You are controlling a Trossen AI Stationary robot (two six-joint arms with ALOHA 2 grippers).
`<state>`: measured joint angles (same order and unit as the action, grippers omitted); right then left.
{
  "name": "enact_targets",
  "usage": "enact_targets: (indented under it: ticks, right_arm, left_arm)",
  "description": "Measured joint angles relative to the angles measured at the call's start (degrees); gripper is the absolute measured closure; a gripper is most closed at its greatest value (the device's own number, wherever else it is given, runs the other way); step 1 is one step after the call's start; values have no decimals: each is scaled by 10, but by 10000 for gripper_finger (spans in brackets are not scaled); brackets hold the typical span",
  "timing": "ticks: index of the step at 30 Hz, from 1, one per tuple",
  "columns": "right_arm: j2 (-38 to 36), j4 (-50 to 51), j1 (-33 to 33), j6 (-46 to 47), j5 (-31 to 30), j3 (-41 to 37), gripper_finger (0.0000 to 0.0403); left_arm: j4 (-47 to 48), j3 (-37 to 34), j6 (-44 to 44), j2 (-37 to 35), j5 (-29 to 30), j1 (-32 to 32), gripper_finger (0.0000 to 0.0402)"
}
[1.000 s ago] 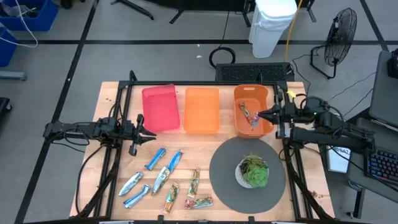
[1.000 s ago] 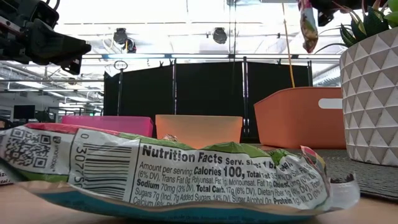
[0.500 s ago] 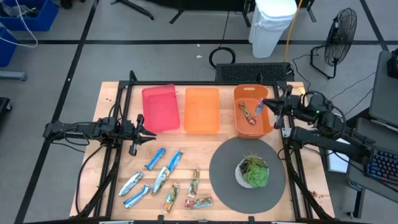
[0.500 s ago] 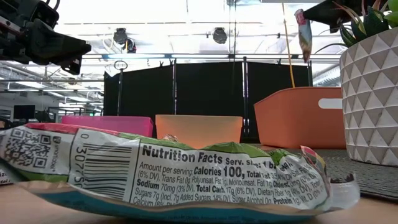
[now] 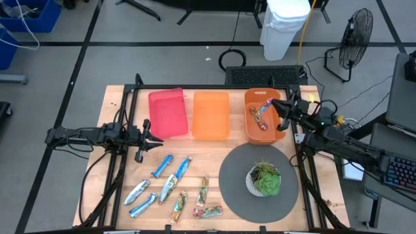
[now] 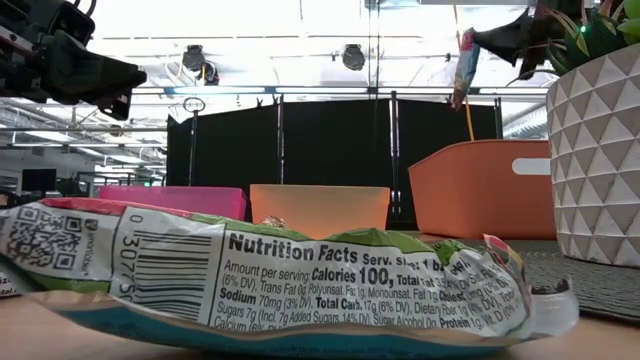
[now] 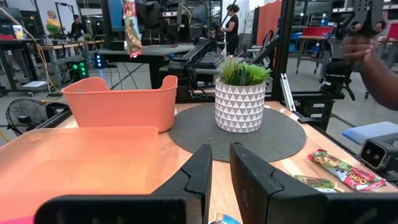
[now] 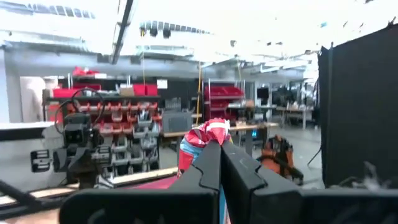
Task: Pick and place Granola Bars by type
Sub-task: Put the top red granola bar into the right orange bin
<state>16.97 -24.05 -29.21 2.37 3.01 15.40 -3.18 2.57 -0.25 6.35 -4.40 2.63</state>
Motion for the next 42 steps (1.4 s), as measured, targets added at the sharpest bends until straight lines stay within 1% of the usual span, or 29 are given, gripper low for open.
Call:
enact_targets:
  ticks: [5,11,14,18,20,22,25,27,29,36,42]
  right_arm:
    - [0,-17,-16,0,-3,-37,403]
    - [-6,-18,-29,0,-3,-42,403]
    - [-26,-5,-32,-3,-7,-42,403]
    - [-70,24,-36,-13,-22,-42,403]
    - [-91,42,-37,-14,-44,-42,403]
    - [-105,72,-37,-19,-82,-41,403]
    - [-108,136,-37,-33,-139,-25,403]
    - [-97,166,-37,-40,-173,-10,403]
    - [-83,175,-37,-43,-194,-1,403]
    - [-8,173,-56,-42,-195,19,403]
    - [77,114,-77,-49,-193,21,403]
  left_arm:
    - [0,0,0,0,0,0,339]
    - [0,0,0,0,0,0,339]
    - [0,0,0,0,0,0,339]
    - [0,0,0,0,0,0,339]
    - [0,0,0,0,0,0,339]
    - [0,0,0,0,0,0,339]
    - [0,0,0,0,0,0,339]
    - [0,0,0,0,0,0,339]
    - [0,0,0,0,0,0,339]
    - [0,0,0,0,0,0,339]
    - [0,0,0,0,0,0,339]
